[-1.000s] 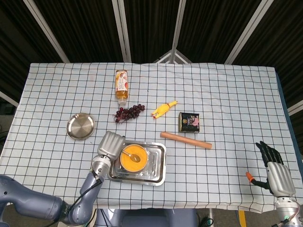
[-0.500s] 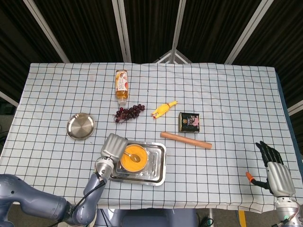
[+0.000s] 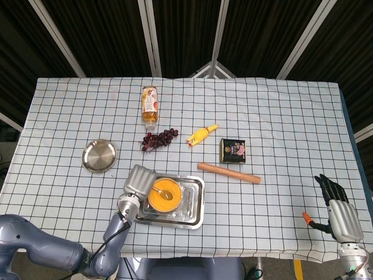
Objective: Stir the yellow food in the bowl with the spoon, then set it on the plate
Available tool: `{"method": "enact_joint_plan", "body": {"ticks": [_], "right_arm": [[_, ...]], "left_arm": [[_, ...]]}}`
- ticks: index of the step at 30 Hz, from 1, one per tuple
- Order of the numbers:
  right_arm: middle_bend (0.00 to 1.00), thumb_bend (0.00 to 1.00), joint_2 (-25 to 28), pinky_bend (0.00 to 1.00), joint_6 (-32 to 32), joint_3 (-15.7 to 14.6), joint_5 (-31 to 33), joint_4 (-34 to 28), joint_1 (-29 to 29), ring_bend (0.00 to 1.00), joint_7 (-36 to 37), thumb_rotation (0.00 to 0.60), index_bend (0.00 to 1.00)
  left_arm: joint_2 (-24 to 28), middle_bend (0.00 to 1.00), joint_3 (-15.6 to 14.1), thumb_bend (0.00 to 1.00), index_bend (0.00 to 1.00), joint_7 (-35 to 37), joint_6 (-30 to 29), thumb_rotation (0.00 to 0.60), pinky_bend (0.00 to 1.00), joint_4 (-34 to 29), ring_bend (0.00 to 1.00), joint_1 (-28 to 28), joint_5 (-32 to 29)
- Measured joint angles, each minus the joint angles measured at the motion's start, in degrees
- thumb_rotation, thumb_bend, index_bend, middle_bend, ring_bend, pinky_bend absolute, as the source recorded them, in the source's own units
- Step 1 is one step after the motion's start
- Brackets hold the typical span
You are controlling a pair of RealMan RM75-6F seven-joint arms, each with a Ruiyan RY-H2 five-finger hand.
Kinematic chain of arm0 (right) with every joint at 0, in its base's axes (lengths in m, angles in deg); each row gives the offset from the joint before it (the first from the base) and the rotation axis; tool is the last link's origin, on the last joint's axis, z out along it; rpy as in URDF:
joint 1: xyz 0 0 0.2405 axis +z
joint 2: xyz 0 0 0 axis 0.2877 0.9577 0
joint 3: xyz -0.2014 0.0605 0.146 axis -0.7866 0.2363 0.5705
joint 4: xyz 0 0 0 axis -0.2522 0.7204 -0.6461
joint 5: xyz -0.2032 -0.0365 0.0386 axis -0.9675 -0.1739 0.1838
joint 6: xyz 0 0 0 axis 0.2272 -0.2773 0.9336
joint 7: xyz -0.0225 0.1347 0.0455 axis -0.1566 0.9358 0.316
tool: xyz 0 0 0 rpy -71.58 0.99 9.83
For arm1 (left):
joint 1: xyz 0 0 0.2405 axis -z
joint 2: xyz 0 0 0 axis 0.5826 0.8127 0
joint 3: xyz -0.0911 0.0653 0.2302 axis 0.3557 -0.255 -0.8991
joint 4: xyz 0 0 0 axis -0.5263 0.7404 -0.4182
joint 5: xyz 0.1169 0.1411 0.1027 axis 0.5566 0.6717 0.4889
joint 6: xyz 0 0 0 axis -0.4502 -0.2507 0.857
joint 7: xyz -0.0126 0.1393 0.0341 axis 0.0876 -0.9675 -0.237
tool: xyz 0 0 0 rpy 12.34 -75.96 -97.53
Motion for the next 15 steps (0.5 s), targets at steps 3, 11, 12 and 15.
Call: {"method": "enact_joint_plan", "body": {"ticks": [3,11,12,15], "right_arm": [[0.00,0.32,0.0,0.00,0.1,0.0,0.0,0.0,0.0,0.00,0.0,0.600,0.00],[0.00,0.32,0.0,0.00,0.1,0.0,0.0,0.0,0.0,0.00,0.0,0.600,0.00],[0.00,0.32,0.0,0.00,0.1,0.0,0.0,0.0,0.1,0.00,-0.1,0.600,0.00],[0.00,0.32,0.0,0.00,0.1,0.0,0.0,0.0,0.0,0.00,-0.1,0.600,0.00]], "left_arm": [[-0.1,1.00,-0.1,0.52,0.48,0.4,0.1,0.600,1.00,0.1,1.00,0.1,0.2],[0.0,1.00,-0.1,0.53,0.48,0.2,-0.4,0.600,1.00,-0.1,1.00,0.3,0.1],[0.1,1.00,-0.1,0.53,0.48,0.2,-0.4,0.600,1.00,-0.2,1.00,0.3,0.1],[0.2,1.00,-0.1,0.55,0.48,0.3,-0.5,0.600,1.00,-0.3,1.00,0.4,0.0]]}}
